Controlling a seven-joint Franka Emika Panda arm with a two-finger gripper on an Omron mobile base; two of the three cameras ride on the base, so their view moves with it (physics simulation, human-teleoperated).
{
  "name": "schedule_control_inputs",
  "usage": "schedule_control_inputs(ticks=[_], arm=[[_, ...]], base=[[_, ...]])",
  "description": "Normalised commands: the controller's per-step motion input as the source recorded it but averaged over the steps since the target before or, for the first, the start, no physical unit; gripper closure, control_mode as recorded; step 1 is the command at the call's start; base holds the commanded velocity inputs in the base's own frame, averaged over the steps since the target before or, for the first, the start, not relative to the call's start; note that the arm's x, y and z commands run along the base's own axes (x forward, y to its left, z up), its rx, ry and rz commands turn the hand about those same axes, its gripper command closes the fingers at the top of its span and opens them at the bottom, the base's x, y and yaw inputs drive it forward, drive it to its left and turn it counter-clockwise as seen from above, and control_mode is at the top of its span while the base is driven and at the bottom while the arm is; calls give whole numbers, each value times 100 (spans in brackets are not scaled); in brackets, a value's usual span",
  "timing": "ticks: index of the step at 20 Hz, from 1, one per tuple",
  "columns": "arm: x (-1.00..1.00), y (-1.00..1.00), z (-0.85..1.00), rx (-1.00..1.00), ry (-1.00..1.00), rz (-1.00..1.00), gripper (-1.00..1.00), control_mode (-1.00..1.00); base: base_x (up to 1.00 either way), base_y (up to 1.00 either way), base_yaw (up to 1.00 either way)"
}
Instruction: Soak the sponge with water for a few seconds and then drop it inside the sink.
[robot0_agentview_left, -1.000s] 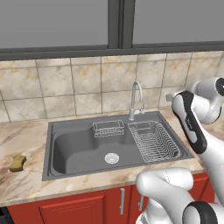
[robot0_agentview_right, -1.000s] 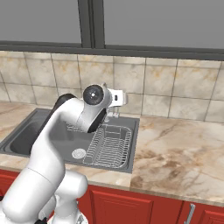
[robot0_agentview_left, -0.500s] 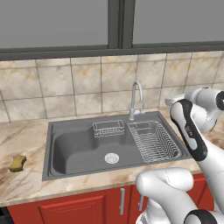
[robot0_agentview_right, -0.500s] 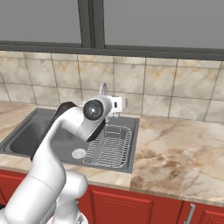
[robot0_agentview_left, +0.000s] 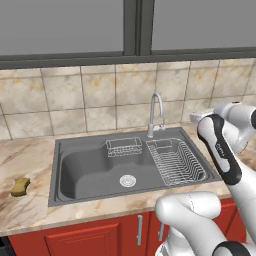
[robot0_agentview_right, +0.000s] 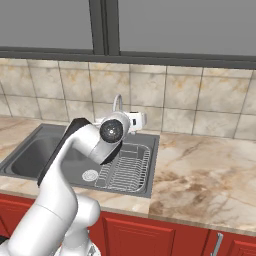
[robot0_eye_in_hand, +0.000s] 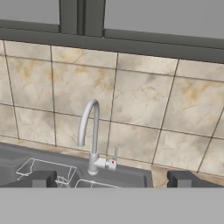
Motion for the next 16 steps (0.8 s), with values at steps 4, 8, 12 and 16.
schedule_control_inputs(ticks=[4, 8, 12, 16], arm=[[-2, -2, 0, 0, -2, 3, -100, -100], [-4, -4, 0, 0, -2, 3, -100, -100], [-5, 0, 0, 0, -1, 2, -100, -100], [-6, 0, 0, 0, 0, 6, -100, -100]], base=[[0, 0, 0], [0, 0, 0], [0, 0, 0], [0, 0, 0]])
